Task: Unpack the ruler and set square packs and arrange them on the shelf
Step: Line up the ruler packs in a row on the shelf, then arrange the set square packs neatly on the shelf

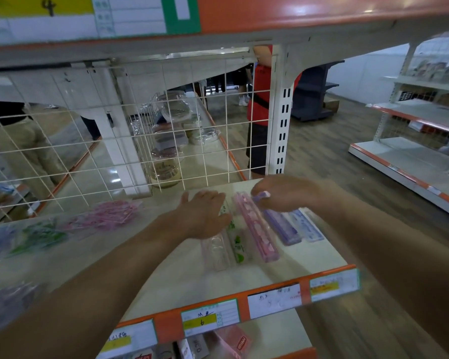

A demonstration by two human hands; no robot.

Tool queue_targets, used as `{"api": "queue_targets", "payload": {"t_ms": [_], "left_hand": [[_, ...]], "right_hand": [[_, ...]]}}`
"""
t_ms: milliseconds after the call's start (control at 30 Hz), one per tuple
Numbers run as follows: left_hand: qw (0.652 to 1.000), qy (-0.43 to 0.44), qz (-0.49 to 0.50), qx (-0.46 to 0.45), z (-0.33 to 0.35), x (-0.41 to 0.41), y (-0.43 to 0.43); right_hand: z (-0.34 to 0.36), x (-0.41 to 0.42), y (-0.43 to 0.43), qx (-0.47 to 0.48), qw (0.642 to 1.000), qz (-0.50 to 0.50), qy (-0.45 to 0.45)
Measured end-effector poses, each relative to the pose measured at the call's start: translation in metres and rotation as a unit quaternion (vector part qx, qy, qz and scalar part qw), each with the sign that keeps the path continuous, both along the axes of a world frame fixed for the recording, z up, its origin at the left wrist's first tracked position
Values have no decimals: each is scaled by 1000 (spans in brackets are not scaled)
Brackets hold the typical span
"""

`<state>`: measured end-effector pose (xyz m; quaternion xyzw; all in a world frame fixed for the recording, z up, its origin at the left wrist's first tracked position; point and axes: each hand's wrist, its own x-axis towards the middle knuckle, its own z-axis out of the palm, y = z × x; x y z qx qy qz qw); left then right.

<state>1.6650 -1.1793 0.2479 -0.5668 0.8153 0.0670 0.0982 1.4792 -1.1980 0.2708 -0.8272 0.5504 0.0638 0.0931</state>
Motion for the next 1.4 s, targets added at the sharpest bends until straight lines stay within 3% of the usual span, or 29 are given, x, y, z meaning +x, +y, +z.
{"api": "queue_targets", "payload": {"t_ms": [267, 533, 800, 1067, 1300, 1400], "left_hand": [[999, 8, -30, 10, 9, -42, -18], [1000, -2, -5, 2, 11, -20, -21], [998, 32, 55, -15, 14, 50, -14], [980, 58, 189, -1, 5, 171, 0], [970, 66, 232, -17, 5, 225, 11], [973, 65, 221, -28, 4, 242, 9]], "right_hand": [[-17, -25, -7, 35, 994, -87, 55], [-4, -13, -3, 14, 994, -108, 31], [9, 81, -5, 18, 999, 10, -39], [-7, 150, -14, 30, 993, 63, -96], [-38, 206, -44, 27, 991, 52, -122], [-47, 235, -48, 20, 982, 20, -185]]}}
